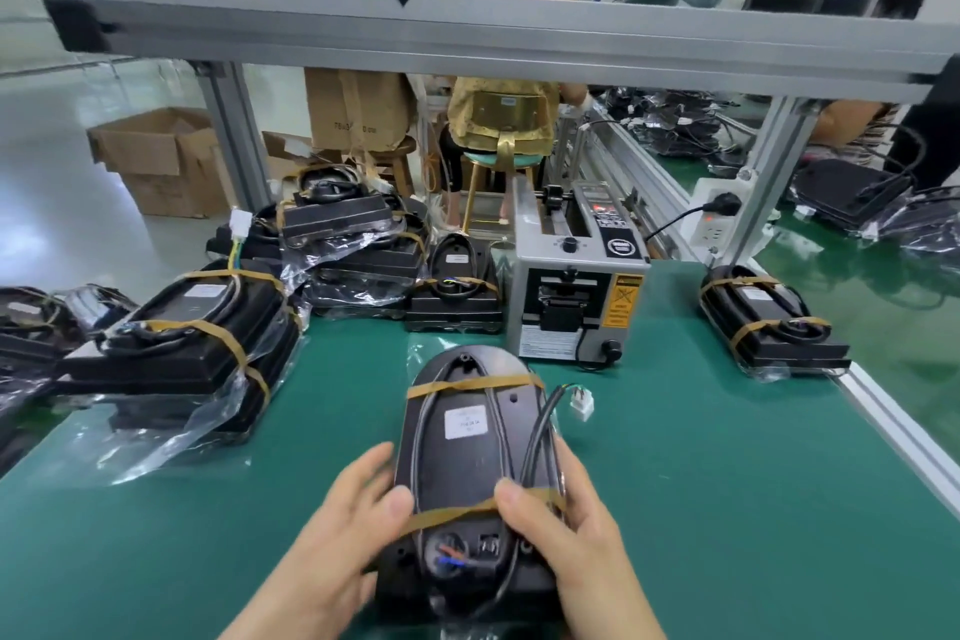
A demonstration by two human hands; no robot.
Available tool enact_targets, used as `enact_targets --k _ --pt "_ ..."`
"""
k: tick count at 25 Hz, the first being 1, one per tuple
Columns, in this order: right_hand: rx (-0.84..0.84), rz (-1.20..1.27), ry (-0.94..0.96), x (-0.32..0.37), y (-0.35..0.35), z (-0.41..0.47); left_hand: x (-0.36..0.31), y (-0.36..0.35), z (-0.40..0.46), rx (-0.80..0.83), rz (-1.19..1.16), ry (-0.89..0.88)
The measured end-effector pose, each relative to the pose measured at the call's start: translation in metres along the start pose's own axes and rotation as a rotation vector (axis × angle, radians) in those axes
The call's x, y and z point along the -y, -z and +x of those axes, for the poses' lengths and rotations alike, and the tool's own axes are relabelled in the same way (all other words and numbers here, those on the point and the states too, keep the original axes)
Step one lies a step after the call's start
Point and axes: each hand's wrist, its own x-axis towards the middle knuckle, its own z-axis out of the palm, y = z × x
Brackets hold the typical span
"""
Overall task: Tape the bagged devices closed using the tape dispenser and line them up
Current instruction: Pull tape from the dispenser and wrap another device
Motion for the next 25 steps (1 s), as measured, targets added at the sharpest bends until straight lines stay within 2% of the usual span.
enact_targets --k 5,9,12,16,18,20,23,25 --pt "0.124 0.138 -0.121 -0.011 -0.044 0.042 -0.006 0.024 0.006 -0.183 -0.009 -0.189" --pt "0.082 0.134 -0.163 -0.024 -0.076 0.085 -0.011 0.036 0.028 -0.392 0.022 -0.306" --pt "0.027 0.154 -0.197 -0.032 -0.092 0.110 -0.012 0.041 0.045 -0.507 0.204 -0.370" --pt "-0.061 0.060 -0.219 -0.047 -0.108 0.129 -0.011 0.043 0.052 -0.617 0.689 -0.433" --pt "-0.087 -0.062 -0.214 -0.049 -0.113 0.132 -0.010 0.037 0.051 -0.670 0.933 -0.466" --pt "-0.077 -0.337 -0.187 -0.045 -0.117 0.133 -0.009 0.027 0.047 -0.684 1.114 -0.535" --pt "-0.055 -0.812 -0.195 -0.036 -0.115 0.134 -0.006 0.016 0.046 -0.598 1.292 -0.707" --pt "-0.004 -0.943 -0.190 -0.028 -0.102 0.134 -0.003 0.015 0.049 -0.558 1.389 -0.717"
